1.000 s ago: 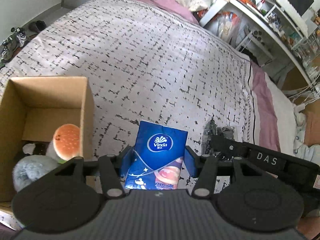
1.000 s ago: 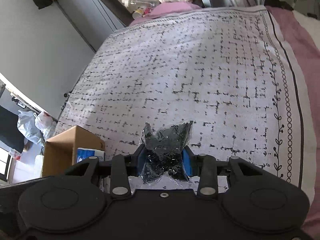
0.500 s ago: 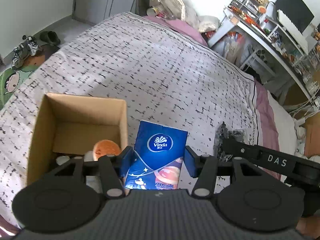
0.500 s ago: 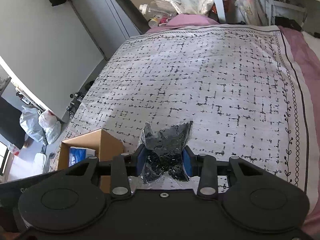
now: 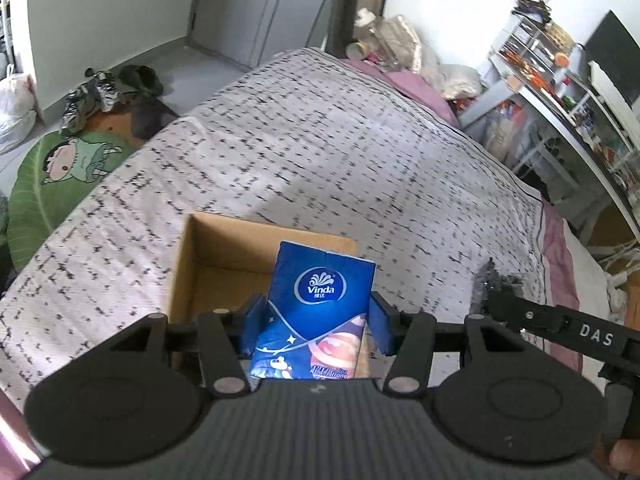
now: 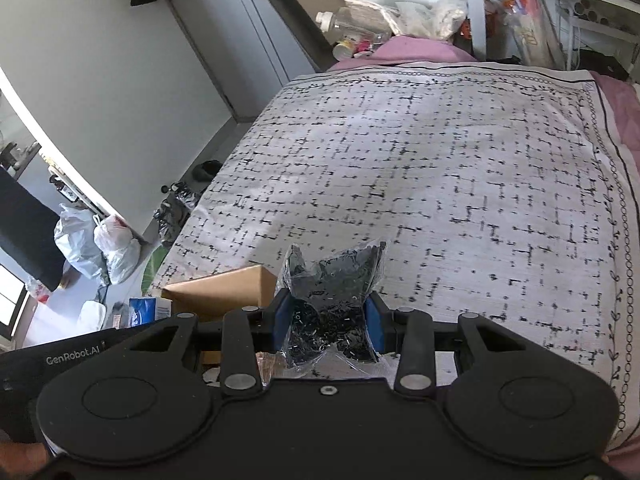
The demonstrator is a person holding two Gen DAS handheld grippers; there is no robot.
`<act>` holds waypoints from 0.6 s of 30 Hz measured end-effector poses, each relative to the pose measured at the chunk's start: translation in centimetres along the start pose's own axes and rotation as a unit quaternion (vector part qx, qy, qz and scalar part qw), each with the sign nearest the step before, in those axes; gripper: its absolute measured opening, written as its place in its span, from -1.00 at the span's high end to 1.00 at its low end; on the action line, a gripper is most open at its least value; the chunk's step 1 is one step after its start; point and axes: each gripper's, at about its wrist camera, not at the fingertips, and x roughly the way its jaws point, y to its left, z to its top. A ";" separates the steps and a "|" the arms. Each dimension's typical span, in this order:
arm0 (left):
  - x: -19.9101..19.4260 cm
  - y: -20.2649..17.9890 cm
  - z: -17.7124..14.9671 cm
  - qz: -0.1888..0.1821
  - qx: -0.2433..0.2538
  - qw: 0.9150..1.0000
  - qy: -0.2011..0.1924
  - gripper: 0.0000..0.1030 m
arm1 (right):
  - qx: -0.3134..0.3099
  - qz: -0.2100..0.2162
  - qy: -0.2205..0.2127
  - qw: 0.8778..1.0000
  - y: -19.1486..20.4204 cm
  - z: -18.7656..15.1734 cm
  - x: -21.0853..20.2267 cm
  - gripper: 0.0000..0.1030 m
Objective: Organize soft objects
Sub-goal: 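Carry the dark bag and blue tissue pack with both grippers over the box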
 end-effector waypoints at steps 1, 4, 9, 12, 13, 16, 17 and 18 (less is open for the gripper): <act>-0.1 0.4 0.2 0.002 -0.003 1.000 -0.001 -0.04 | -0.001 0.001 0.000 1.000 0.3 0.0 0.1 0.25; -0.2 1.4 0.6 0.006 -0.011 1.000 -0.006 -0.04 | -0.004 0.004 0.001 1.000 1.1 0.2 0.4 0.25; -0.1 2.5 1.3 0.010 -0.015 1.000 -0.009 -0.04 | -0.013 0.011 0.004 1.000 2.7 0.5 1.0 0.25; 0.3 3.1 1.7 0.014 -0.017 1.000 -0.010 -0.04 | -0.017 0.016 0.009 1.000 3.5 0.8 1.6 0.25; 0.5 3.3 1.8 0.015 -0.019 1.000 -0.009 -0.04 | -0.019 0.016 0.010 1.000 3.8 0.9 1.8 0.25; 1.0 3.8 1.9 0.018 -0.026 1.000 -0.002 -0.05 | -0.024 0.021 0.016 0.999 4.6 1.1 2.2 0.25; 1.3 4.0 1.9 0.018 -0.028 0.999 0.001 -0.05 | -0.025 0.022 0.017 0.999 4.8 1.1 2.4 0.25; 1.5 4.1 1.9 0.020 -0.030 0.999 0.004 -0.05 | -0.027 0.023 0.018 0.999 5.1 1.2 2.5 0.25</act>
